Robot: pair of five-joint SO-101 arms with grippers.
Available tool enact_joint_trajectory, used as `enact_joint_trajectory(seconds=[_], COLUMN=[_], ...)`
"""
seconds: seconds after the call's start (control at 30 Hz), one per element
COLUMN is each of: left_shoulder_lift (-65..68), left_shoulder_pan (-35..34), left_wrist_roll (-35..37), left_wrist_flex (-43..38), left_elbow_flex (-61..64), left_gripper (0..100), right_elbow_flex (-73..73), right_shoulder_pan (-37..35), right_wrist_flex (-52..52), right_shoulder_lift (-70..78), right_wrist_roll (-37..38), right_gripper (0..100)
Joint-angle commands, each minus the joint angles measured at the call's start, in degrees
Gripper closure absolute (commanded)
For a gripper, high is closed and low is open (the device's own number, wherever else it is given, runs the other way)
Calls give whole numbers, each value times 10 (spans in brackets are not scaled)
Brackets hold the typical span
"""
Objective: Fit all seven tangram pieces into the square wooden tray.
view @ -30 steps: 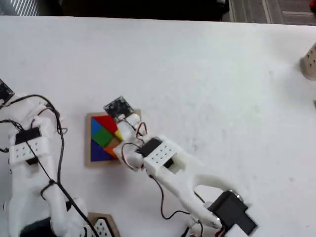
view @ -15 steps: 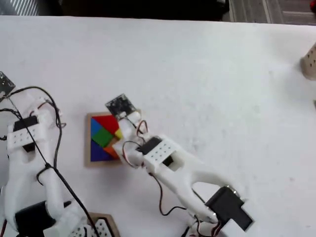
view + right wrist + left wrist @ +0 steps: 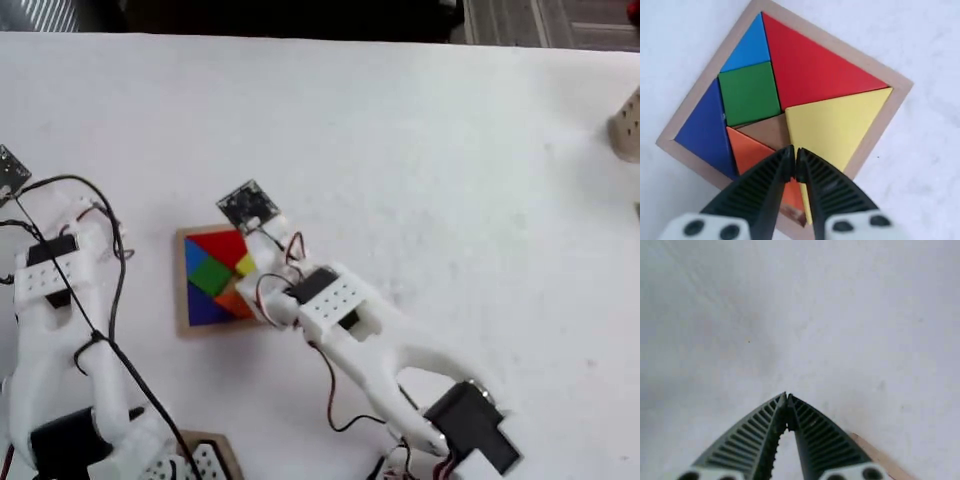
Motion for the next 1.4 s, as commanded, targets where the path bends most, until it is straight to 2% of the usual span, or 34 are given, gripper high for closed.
enact_joint_trajectory(seconds=[0.0, 0.2, 0.37, 0.7, 0.93, 1.03, 1.37], left_shoulder_lift=[1, 1, 1, 1, 1, 1, 1], left_shoulder_pan=[-4, 5, 5, 5, 5, 5, 5], left_wrist_roll=[5, 4, 4, 4, 4, 4, 4], left_wrist_flex=[4, 12, 12, 13, 15, 15, 15], left_elbow_flex=[-29, -29, -29, -30, -31, -31, -31], left_gripper=[976, 976, 976, 976, 976, 976, 976], right_elbow_flex=[9, 25, 18, -5, -2, -2, -2], right_shoulder_pan=[6, 4, -27, -34, -76, -77, -67], right_wrist_flex=[0, -73, -115, -109, -108, -108, -108], right_shoulder_lift=[-40, -2, 42, 68, 71, 73, 73], right_wrist_roll=[13, 15, 16, 16, 28, 58, 64], right_gripper=[981, 981, 981, 981, 981, 981, 981])
